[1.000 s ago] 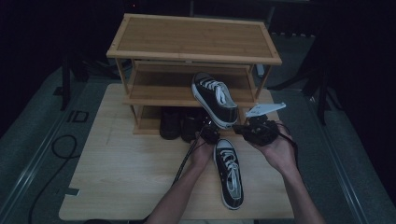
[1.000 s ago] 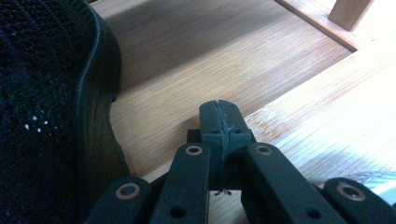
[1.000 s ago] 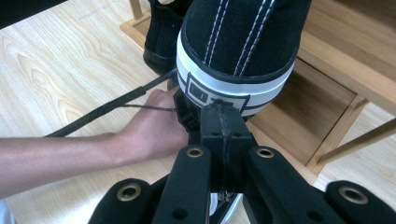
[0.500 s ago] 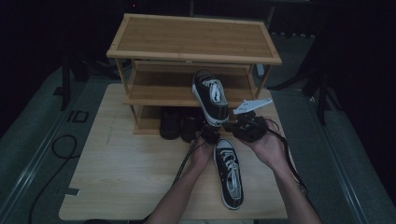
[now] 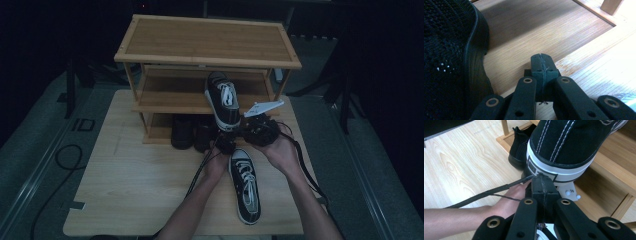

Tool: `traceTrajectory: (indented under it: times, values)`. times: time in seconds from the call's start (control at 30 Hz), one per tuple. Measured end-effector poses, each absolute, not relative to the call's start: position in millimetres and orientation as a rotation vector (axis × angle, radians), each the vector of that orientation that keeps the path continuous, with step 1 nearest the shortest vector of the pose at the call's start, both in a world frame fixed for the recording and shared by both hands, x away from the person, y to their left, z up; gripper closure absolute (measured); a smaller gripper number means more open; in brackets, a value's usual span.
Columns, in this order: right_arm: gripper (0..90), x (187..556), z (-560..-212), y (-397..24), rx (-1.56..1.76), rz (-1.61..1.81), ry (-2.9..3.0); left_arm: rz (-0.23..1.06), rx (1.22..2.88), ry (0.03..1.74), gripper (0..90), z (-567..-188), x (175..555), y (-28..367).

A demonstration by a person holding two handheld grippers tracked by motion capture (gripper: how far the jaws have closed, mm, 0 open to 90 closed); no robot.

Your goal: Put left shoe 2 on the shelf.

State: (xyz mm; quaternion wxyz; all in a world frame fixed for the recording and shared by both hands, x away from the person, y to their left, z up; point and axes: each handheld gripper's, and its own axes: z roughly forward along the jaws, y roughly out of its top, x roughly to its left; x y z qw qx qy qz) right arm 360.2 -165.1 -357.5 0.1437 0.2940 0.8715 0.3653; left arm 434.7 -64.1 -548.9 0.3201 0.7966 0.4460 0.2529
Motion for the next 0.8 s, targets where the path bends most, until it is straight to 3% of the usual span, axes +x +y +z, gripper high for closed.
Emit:
traceTrajectory:
  times: [0.7,0.8]
  values:
    - [90.0,377.9,-357.7,-150.1,0.825,1.024,2.531,0.653,2.041,1.199,90.0,-550.5,435.4,-67.0]
    - [90.0,381.7,-357.8,-150.5,0.827,1.026,2.531,0.672,2.107,1.171,90.0,-548.3,435.6,-63.5]
